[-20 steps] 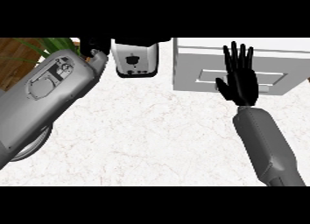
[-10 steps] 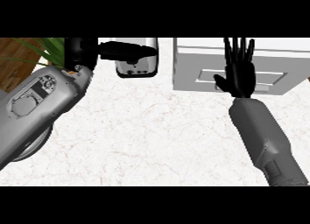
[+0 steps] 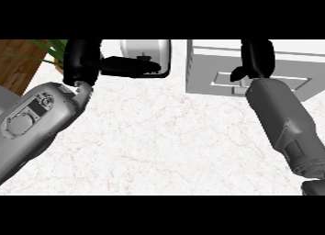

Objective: Pick up the can, place it into the drawer and close the drawer

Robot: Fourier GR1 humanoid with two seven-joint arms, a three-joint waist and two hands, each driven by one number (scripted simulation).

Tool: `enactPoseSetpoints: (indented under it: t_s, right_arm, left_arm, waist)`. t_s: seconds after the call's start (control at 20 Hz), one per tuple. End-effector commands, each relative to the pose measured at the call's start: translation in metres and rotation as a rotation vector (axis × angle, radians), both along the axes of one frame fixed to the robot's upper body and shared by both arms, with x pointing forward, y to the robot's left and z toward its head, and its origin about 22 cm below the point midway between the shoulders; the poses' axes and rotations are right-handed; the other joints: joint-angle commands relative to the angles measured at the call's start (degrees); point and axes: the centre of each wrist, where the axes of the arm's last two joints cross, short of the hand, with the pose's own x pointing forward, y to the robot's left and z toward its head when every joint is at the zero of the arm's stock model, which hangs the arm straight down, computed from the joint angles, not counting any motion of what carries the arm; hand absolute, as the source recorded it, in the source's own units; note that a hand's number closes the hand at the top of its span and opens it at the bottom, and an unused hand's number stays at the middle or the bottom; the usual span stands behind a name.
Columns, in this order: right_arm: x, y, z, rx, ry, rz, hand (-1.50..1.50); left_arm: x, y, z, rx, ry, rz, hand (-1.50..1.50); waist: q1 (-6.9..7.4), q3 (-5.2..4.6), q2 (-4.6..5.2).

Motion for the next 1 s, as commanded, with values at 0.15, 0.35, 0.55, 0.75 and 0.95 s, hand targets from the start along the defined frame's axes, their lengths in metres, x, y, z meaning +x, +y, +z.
enactPoseSetpoints:
  t_s: [0.15,0.35,0.55,0.75,0.95]
  right_arm:
    - [0.013,0.012,0.023,0.048,-0.022,0.005,-1.5]
    - [0.014,0.022,0.025,0.159,-0.04,0.067,-1.5]
    - [0.019,0.029,0.042,0.304,-0.049,0.143,-1.5]
    - [0.017,0.047,0.036,0.441,-0.058,0.177,-1.5]
    - [0.019,0.039,0.041,0.568,-0.076,0.233,-1.5]
  left_arm:
    - [-0.006,0.015,-0.011,0.028,-0.009,0.01,-1.5]
    - [-0.013,0.009,-0.023,-0.003,-0.005,0.0,-1.5]
    - [-0.009,0.025,-0.017,0.01,0.01,0.002,-1.5]
    - [-0.019,0.013,-0.028,-0.005,0.024,-0.005,-1.5]
    - [-0.021,0.021,-0.032,-0.004,-0.004,0.013,-1.5]
  waist:
    - [0.94,0.23,0.62]
    - [1.03,0.33,0.71]
    - [0.48,0.35,0.65]
    - [0.49,0.39,0.21]
    - [-0.38,0.31,0.0]
